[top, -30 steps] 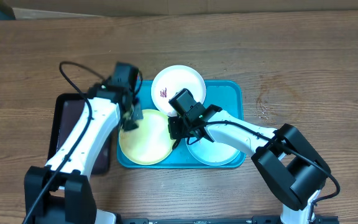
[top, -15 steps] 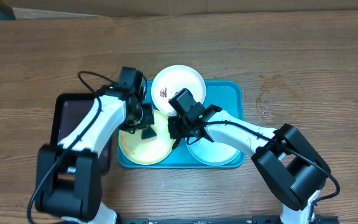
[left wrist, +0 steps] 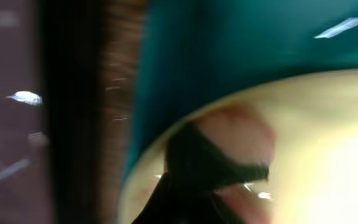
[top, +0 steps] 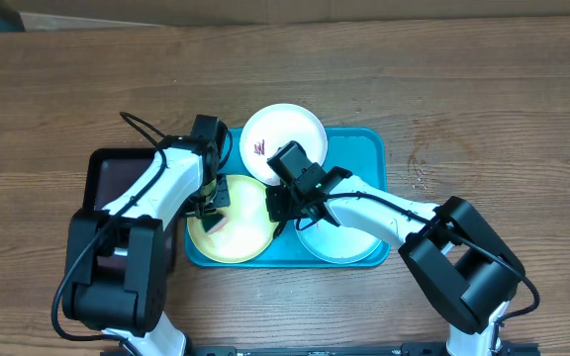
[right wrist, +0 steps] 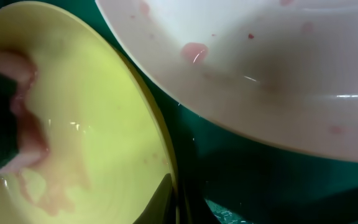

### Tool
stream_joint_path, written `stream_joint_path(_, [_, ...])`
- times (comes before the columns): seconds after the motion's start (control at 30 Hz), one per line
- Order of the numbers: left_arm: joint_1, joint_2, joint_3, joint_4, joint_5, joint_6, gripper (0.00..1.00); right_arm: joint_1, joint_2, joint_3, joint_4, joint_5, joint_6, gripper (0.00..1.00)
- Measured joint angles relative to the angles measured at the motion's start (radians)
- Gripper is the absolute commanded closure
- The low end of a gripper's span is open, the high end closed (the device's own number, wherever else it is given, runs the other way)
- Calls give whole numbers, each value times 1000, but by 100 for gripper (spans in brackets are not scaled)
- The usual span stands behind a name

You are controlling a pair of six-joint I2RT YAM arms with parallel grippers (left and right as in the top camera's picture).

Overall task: Clean dirty plates on tray and stack at the side
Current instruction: 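Lift the sponge with the left gripper back over the black tray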

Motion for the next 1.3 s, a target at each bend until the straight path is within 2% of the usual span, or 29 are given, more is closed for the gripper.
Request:
stream_joint_path(0.27, [-2, 12, 21, -128, -166, -125, 96, 13, 0, 26, 6, -31, 0, 96])
stream_joint_path(0.4, [1, 10, 95, -222, -214, -185, 96, 13, 0, 27, -14, -21, -2, 96])
stream_joint_path(0.53, [14, -51, 188, -238, -223, -210, 96, 1, 0, 27, -32, -12, -20, 96])
stream_joint_path(0.77, [64, -323, 304, -195, -43, -126, 96, 0, -5, 27, -36, -6, -39, 96])
stream_joint_path(0.9, [166, -441, 316, -230, 91, -50, 96, 0, -37, 28, -44, -6, -43, 96])
stream_joint_path(1.1, [319, -452, 316, -295, 261, 55, 96, 0, -81, 90, -129, 2, -77, 96])
stream_joint_path(1.3, [450, -446, 316, -310, 355, 104, 96, 0, -87, 239, -366, 116, -135, 96])
